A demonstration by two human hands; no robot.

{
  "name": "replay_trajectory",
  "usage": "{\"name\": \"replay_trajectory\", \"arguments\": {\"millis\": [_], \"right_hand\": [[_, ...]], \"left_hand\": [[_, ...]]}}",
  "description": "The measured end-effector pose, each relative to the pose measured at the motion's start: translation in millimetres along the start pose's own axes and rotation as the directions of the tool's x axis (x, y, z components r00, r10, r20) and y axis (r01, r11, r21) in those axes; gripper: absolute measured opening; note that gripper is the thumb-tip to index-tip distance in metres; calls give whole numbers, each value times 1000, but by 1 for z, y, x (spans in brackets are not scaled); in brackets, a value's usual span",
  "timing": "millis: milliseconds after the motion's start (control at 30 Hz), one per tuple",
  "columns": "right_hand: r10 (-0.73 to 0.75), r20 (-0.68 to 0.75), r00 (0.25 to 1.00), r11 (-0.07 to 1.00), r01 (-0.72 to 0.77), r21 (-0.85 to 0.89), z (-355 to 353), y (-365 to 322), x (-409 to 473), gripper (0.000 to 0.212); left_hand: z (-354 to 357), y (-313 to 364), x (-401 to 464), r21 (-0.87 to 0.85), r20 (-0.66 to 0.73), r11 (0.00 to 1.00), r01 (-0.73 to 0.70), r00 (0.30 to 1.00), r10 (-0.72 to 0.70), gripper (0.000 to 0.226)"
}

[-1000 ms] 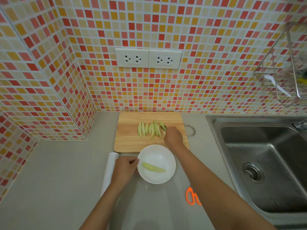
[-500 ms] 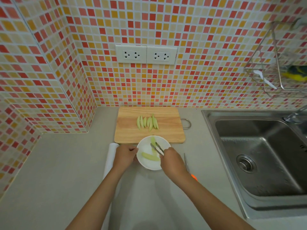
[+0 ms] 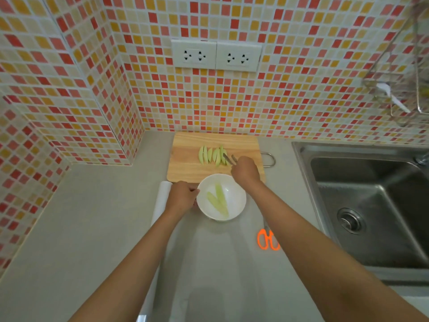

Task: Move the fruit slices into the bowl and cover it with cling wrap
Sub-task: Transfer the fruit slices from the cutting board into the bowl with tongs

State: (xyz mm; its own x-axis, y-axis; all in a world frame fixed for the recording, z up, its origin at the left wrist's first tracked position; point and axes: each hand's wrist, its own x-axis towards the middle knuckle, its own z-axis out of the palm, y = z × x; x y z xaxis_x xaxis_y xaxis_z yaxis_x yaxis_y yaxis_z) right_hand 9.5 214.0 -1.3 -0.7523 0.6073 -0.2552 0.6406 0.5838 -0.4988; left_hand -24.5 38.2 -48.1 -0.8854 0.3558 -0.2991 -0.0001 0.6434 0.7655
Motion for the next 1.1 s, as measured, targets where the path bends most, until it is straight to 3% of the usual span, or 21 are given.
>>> {"name": "replay_trajectory", "arguments": {"millis": [400,533,667,833,933,1100], "right_hand": [[-3,7,1000,999,3,-53,16,-8,22,18],[-22,-24,999,999,23,23,6,0,1,36],[-60,26,998,998,59,28,3,19,-50,39],[-80,115,990,987,95,-128,20,47,-98,23],[-53,127,991,980,77,-186,22,48,-100,24],[-26,20,999,1000,26,5,-2,18,-65,28]], "left_hand": [[2,-6,5,-23,6,1000,-14,1000,14,23],[1,-7,5,-27,16,999,-22,1000,22,23],[0,-8,5,-38,28,999,-31,999,32,22],[-1,-9,9,-22,41,999,-42,998,43,23],[0,-10,10,-13,44,999,-42,998,43,23],[1,-10,10,-17,30,999,-37,999,37,23]]}}
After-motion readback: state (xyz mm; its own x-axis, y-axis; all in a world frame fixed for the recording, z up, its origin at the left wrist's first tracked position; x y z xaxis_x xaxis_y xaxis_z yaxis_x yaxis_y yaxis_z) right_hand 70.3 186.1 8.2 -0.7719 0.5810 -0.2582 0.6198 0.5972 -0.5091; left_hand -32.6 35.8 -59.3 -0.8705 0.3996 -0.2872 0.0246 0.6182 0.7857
